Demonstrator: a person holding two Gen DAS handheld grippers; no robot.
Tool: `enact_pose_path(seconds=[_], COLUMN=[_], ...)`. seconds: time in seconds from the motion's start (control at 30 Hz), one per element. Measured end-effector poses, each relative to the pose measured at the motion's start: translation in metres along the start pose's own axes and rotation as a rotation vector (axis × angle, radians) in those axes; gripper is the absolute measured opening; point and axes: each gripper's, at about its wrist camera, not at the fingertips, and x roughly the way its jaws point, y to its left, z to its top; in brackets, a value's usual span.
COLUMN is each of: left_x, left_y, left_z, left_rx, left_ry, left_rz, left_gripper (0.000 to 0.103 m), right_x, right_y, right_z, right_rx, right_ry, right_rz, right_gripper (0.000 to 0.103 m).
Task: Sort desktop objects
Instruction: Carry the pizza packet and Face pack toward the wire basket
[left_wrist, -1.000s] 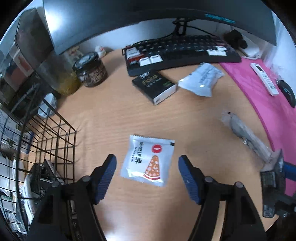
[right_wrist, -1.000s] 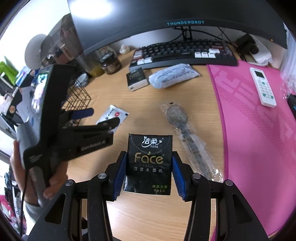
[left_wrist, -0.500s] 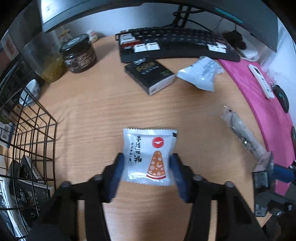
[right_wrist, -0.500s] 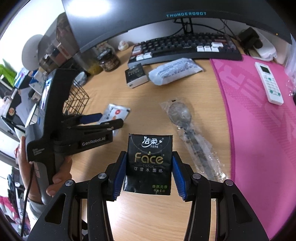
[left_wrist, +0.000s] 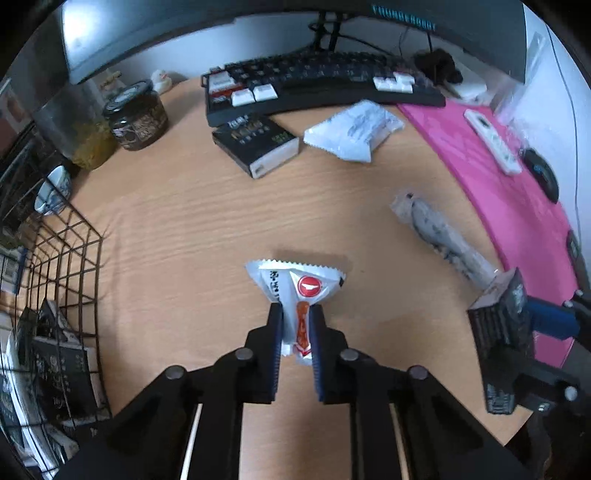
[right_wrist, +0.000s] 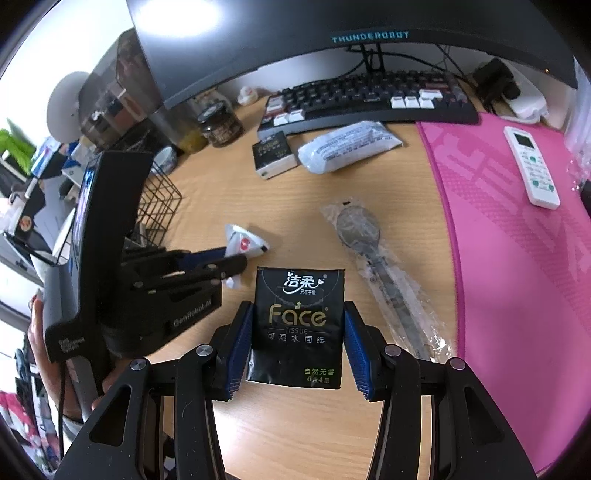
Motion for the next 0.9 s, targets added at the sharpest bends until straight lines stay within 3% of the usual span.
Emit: enact_pose_path(seconds=[0.23, 0.37, 0.6, 0.8, 0.9], left_x=[-0.075, -0.12, -0.165, -0.165, -0.159], left_y=[0.003, 0.025, 0.119, 0.198, 0.221], left_z=[-0.003, -0.013, -0.06, -0.098, -0.114], left_rx=[-0.011, -0.045, -0.225, -0.377, -0.409], left_ry=[-0.126, -0.201, -0.241, -0.216, -0.203], left_rz=[0.026, 0.076, 0.202, 0.283, 0.284], left_gripper=[0.014, 0.014, 0.015, 0.015, 0.015], right_x=[-0.022, -0.033, -0.021, 0.016, 0.031], right_y=[0.02, 0.06, 0.175, 0.246, 0.27], right_z=[0.01, 0.023, 0.037, 0.034, 0.031], right_rx=[-0.044, -0.123, -0.33, -0.411, -0.444], right_ry=[-0.036, -0.047, -0.018, 0.036, 0.037], right_rz=[0.007, 0.052, 0.184, 0.216, 0.203], right_gripper=[0.048, 0.048, 0.048, 0.048, 0.048])
